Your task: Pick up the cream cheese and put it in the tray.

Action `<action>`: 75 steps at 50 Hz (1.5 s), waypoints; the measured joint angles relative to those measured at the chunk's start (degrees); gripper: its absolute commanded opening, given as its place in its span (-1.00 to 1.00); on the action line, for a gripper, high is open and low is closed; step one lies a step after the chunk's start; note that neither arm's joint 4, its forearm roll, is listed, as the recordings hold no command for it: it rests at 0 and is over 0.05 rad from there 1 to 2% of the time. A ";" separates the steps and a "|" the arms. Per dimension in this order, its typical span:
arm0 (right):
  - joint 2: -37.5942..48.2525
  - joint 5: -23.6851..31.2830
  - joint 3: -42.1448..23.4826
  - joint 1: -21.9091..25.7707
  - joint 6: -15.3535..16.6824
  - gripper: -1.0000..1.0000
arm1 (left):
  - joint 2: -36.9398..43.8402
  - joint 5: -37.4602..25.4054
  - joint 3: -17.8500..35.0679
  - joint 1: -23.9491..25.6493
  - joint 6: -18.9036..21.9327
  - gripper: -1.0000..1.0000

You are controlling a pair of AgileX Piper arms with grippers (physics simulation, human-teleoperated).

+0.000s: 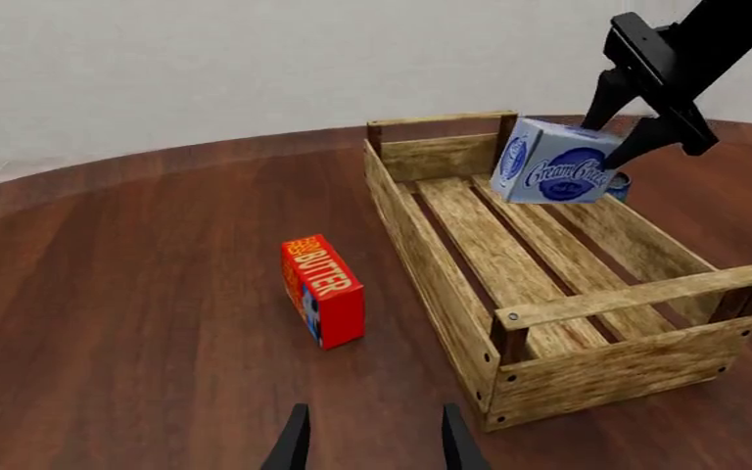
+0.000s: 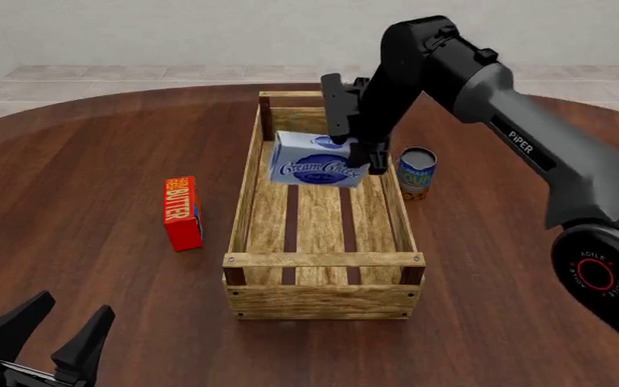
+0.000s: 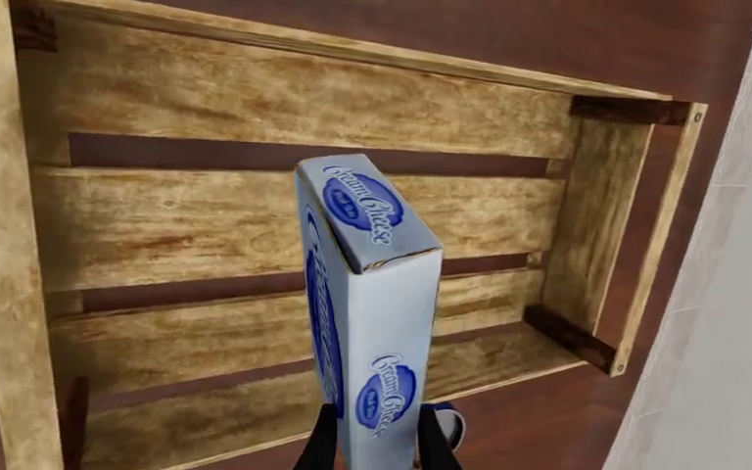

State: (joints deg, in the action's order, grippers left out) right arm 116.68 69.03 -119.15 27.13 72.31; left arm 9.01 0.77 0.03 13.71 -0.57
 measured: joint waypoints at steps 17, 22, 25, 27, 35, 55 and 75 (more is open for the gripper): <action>0.99 -5.52 6.62 0.25 1.44 -1.00 | -0.60 -0.59 0.00 0.03 0.01 1.00; 1.29 -6.94 8.47 0.59 1.54 -1.00 | -0.85 -0.84 0.01 0.07 -0.01 1.00; 1.55 -7.66 9.25 0.75 1.63 -1.00 | -1.02 -1.01 0.01 0.08 -0.03 1.00; 1.69 -8.12 9.76 0.78 1.76 -1.00 | -1.11 -1.10 0.01 0.09 -0.04 1.00; 2.14 -9.71 11.62 1.11 1.92 -1.00 | -1.56 -1.53 0.00 0.16 -0.09 1.00; 3.49 -12.46 13.93 2.18 1.34 -1.00 | -2.11 -2.14 0.01 0.16 -0.14 1.00; 4.56 -15.08 16.97 3.12 0.17 -1.00 | -2.19 -2.34 0.00 0.13 -0.21 1.00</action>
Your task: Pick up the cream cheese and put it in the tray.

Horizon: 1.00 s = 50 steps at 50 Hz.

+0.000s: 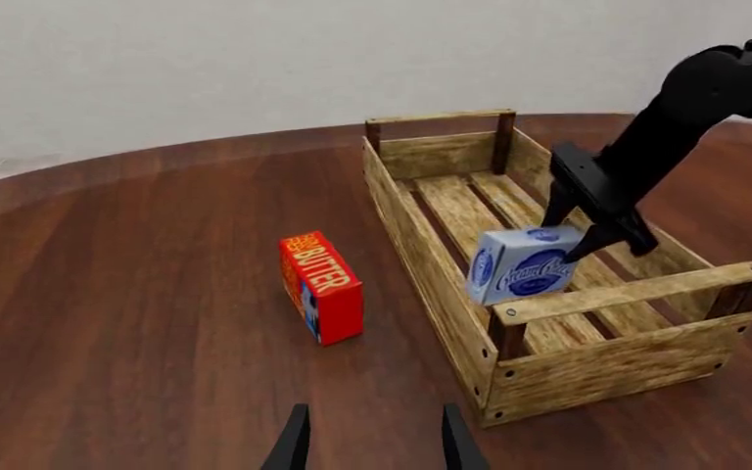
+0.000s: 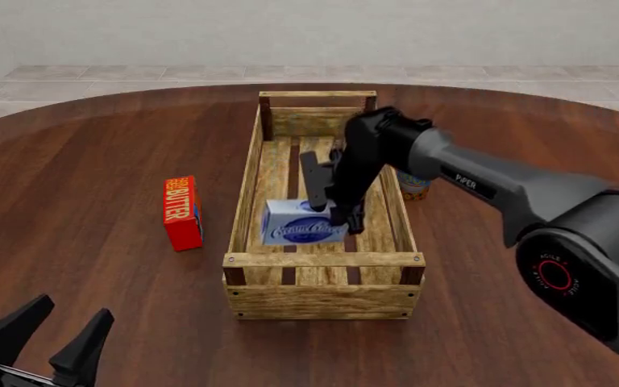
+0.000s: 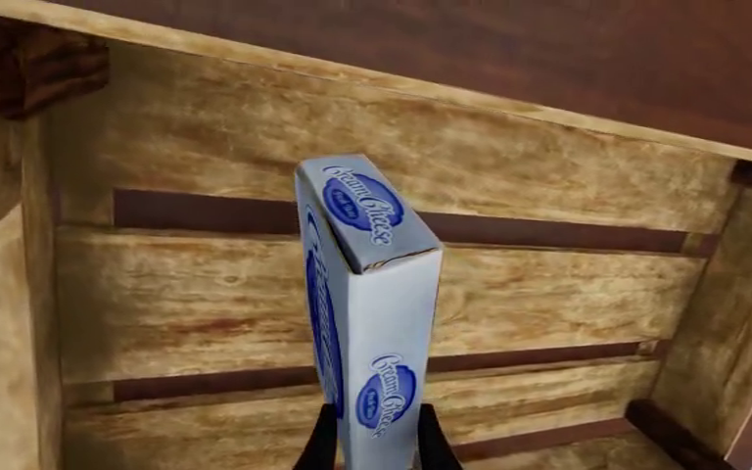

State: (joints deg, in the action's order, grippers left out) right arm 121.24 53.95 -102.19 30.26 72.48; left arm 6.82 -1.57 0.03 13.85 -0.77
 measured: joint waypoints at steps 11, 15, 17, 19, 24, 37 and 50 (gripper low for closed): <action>0.16 -1.55 1.44 0.59 -0.94 -1.00 | -0.25 -0.24 0.00 -0.01 -0.04 1.00; 0.10 -2.16 1.79 0.88 -1.43 -1.00 | -0.35 -0.35 0.00 -0.01 -0.04 1.00; 0.05 -2.52 2.03 1.01 -1.63 -1.00 | -0.41 -0.41 0.01 -0.01 -0.04 1.00; -0.01 -2.82 2.23 1.10 -1.84 -1.00 | -0.45 -0.45 0.01 -0.01 -0.04 1.00; -0.05 -3.09 2.40 1.37 -2.67 -1.00 | -0.48 -0.52 0.01 0.02 -0.06 1.00; 0.85 -4.25 2.98 2.32 -4.98 1.00 | -0.34 -0.58 0.00 0.27 -0.19 1.00; 1.05 -4.99 3.78 2.11 -5.72 1.00 | -0.04 -0.43 0.00 0.49 -0.22 1.00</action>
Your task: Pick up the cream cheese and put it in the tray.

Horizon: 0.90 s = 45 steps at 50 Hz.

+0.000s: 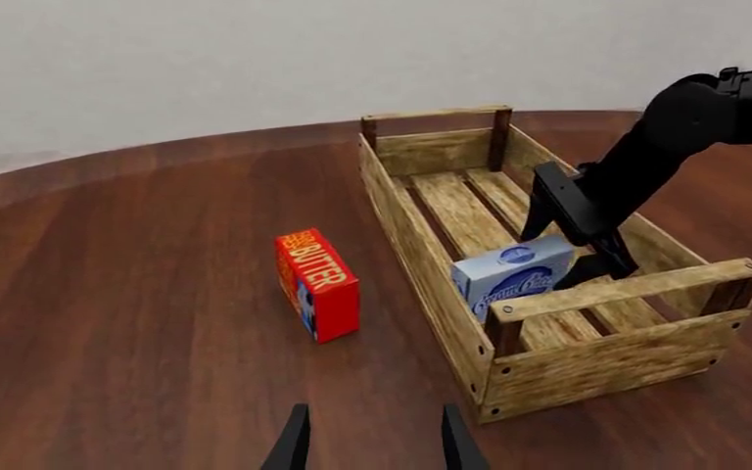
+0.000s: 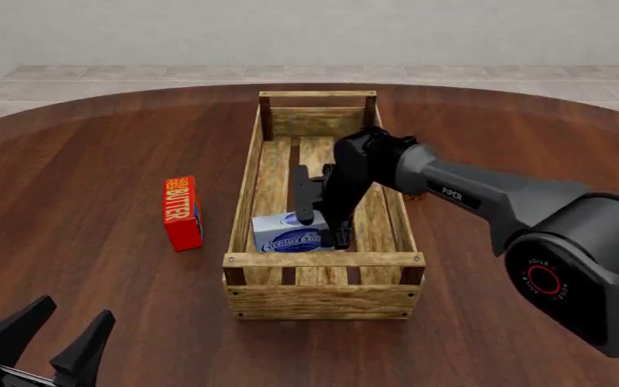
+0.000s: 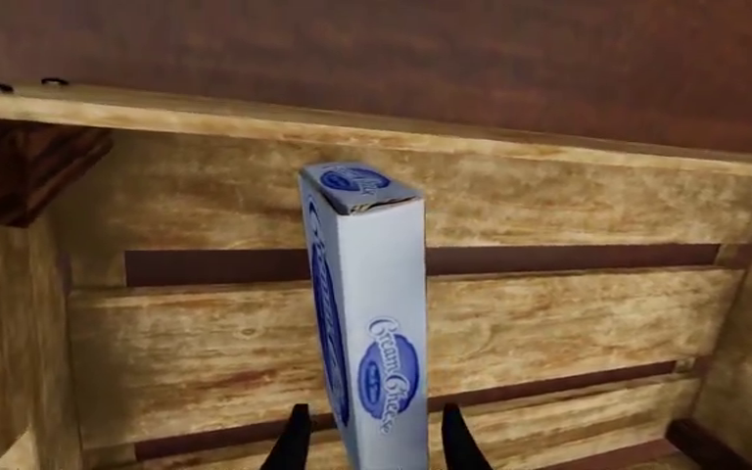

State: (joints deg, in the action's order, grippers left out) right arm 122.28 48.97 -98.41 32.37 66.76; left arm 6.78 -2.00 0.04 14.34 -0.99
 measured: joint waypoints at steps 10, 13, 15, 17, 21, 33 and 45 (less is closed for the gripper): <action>-0.65 -0.32 0.88 -0.64 0.36 1.00 | 0.25 0.15 0.00 0.19 -0.01 1.00; -1.01 -0.30 1.02 -0.97 0.72 1.00 | 0.34 0.22 0.00 0.25 -0.02 1.00; -1.29 -0.20 1.01 -1.15 0.96 1.00 | 0.38 0.25 0.00 0.29 -0.03 1.00; -1.59 -0.15 0.99 -1.30 1.22 1.00 | 0.41 0.28 0.00 0.32 -0.03 1.00; -2.11 0.09 0.59 -1.59 1.76 1.00 | 0.43 0.28 0.00 0.37 -0.05 1.00; -4.23 1.40 0.14 -2.50 3.62 1.00 | 0.51 0.31 0.00 0.45 -0.19 1.00; -7.14 4.40 -0.80 -3.36 4.73 1.00 | -0.11 -0.21 0.01 0.65 -0.30 1.00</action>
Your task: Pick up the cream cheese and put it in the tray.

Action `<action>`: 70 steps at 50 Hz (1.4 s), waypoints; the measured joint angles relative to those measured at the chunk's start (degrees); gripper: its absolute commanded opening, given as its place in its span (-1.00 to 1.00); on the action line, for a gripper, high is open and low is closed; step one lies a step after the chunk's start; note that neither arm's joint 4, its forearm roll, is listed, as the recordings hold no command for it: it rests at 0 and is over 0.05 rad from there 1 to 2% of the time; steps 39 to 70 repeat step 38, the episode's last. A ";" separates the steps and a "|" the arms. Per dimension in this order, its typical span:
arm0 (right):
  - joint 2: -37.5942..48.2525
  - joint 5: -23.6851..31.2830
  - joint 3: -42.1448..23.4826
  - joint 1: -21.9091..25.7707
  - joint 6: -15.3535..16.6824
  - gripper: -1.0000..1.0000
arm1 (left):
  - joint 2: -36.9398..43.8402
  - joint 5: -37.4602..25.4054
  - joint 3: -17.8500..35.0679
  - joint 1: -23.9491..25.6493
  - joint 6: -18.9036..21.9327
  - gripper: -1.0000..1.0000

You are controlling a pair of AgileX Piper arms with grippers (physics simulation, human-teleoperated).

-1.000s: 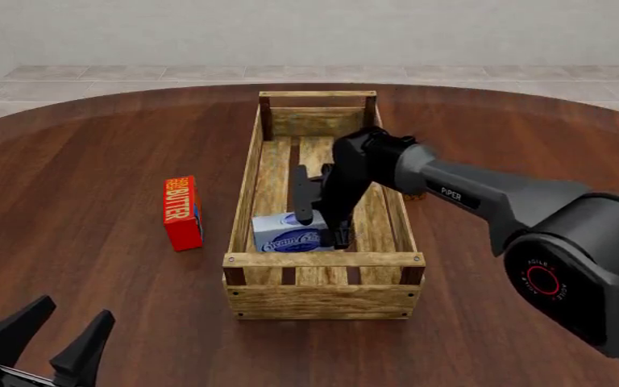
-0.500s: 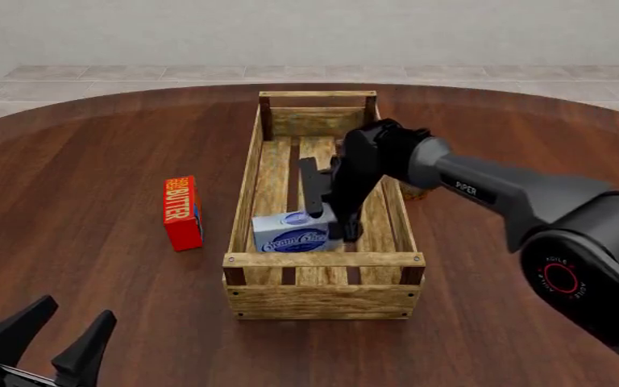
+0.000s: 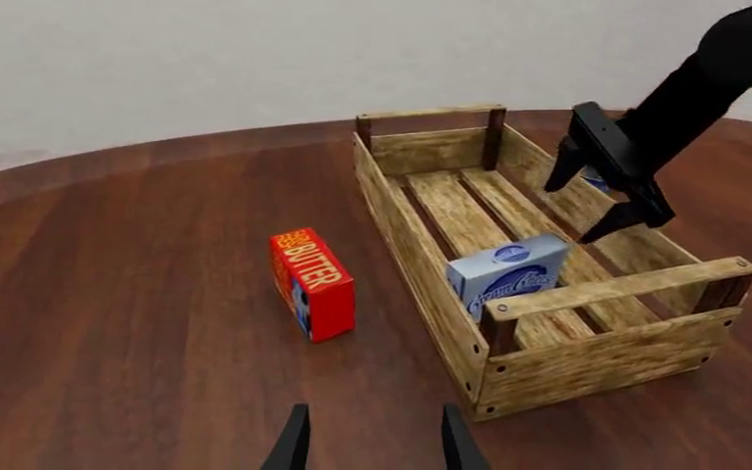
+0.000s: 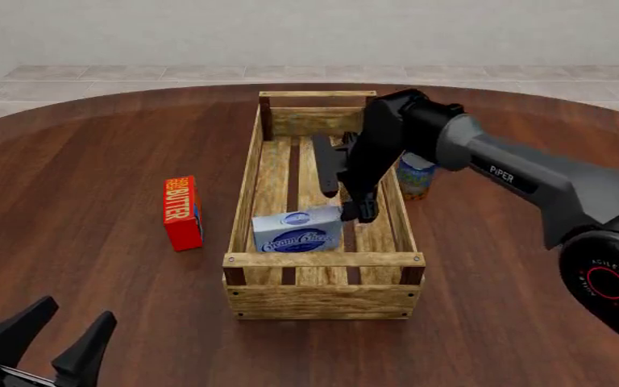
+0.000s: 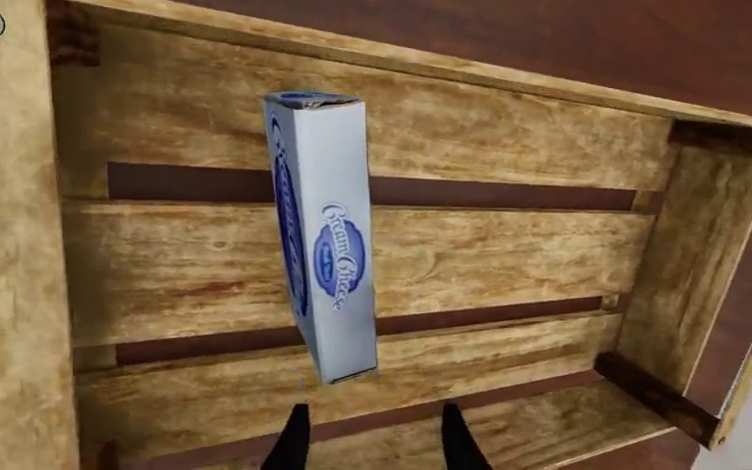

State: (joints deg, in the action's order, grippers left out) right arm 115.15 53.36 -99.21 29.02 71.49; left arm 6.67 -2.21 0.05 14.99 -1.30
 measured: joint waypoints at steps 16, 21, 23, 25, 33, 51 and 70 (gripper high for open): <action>-5.19 1.94 0.88 -0.81 -0.79 1.00 | -0.89 -0.97 -0.01 0.23 0.10 1.00; -7.19 1.50 1.49 -1.18 -1.56 1.00 | -0.99 -1.17 -0.01 0.24 0.18 1.00; -8.09 1.20 1.69 -1.22 -2.01 1.00 | -0.94 -1.17 -0.01 0.26 0.22 1.00; -9.02 0.86 1.97 -1.17 -2.37 1.00 | -0.87 -1.15 -0.02 0.27 0.26 1.00; -13.64 -1.06 3.11 -0.40 -4.74 1.00 | -0.25 -0.75 -0.02 0.41 0.46 1.00; -16.47 -2.76 4.40 0.04 -6.58 1.00 | 0.20 -0.43 -0.03 0.52 0.59 1.00; -16.47 -2.76 4.40 0.04 -6.58 1.00 | 0.20 -0.43 -0.03 0.52 0.59 1.00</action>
